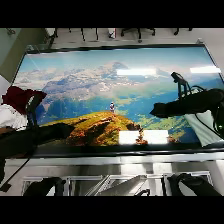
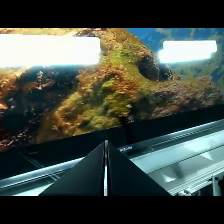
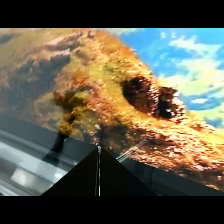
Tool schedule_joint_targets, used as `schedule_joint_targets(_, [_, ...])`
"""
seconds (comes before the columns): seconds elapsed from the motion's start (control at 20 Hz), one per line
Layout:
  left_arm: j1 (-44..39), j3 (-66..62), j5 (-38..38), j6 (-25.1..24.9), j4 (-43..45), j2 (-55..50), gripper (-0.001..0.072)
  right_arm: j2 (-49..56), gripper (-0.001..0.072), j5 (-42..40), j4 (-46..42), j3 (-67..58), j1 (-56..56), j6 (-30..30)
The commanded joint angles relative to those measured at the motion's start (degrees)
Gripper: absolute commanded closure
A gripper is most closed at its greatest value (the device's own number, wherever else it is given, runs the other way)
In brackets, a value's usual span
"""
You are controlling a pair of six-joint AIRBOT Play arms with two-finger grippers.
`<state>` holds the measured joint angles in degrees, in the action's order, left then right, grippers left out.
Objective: Fold the shirts.
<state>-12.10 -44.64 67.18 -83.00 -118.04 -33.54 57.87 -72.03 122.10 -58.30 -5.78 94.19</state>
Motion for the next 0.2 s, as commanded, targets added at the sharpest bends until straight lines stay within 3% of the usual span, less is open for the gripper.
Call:
schedule_joint_targets(0.0, [-0.8,2.3,-1.7,1.1,-0.1,3.4,0.0690,-1.0,0.0692,1.4,0.3,1.6,-3.7,0.1])
schedule_joint_targets(0.15, [-0.8,2.3,-1.5,1.1,-0.2,3.6,0.0690,-1.0,0.0692,1.4,0.3,1.6,-3.6,0.1])
